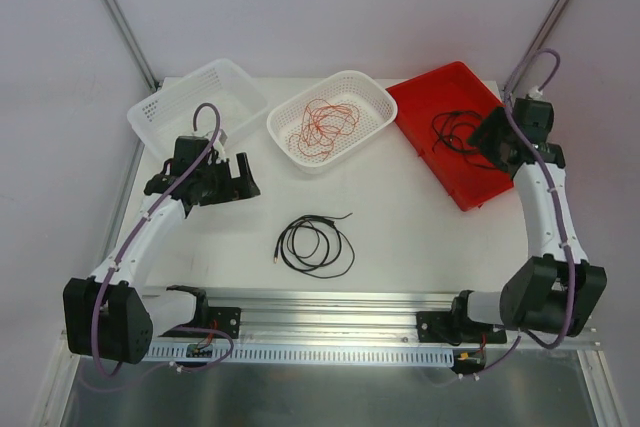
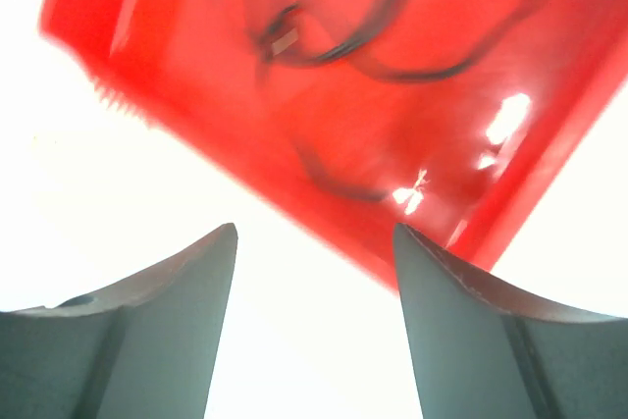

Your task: Untangle the cables

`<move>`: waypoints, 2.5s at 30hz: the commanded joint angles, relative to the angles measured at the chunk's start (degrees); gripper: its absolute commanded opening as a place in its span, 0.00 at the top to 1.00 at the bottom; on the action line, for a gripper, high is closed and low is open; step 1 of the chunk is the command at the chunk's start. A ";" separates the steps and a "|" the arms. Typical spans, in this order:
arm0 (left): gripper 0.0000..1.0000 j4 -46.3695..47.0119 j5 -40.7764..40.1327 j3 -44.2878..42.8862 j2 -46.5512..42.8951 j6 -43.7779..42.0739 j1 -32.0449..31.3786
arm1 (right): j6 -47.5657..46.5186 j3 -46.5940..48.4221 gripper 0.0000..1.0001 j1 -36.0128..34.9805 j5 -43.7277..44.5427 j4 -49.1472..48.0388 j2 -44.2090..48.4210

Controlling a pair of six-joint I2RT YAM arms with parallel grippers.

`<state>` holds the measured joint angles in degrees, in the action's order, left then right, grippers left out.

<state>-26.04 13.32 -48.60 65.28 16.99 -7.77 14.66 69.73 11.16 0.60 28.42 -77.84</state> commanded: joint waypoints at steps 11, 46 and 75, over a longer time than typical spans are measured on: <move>0.01 0.11 8.12 -0.01 1.08 -0.29 0.74 | -8.68 -15.76 0.31 -38.30 -9.93 -3.90 9.38; 0.01 0.82 6.81 1.14 3.19 -1.53 -0.93 | -8.33 -8.04 0.87 -63.72 1.59 -2.85 -22.35; 0.01 0.90 6.98 0.96 2.66 -1.61 -0.93 | -28.45 39.86 0.99 -63.72 14.35 14.31 6.20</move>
<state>-25.89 20.43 -47.83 68.51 16.86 -8.32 -10.70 105.27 -52.38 17.21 44.03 -73.73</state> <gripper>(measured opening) 0.992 0.016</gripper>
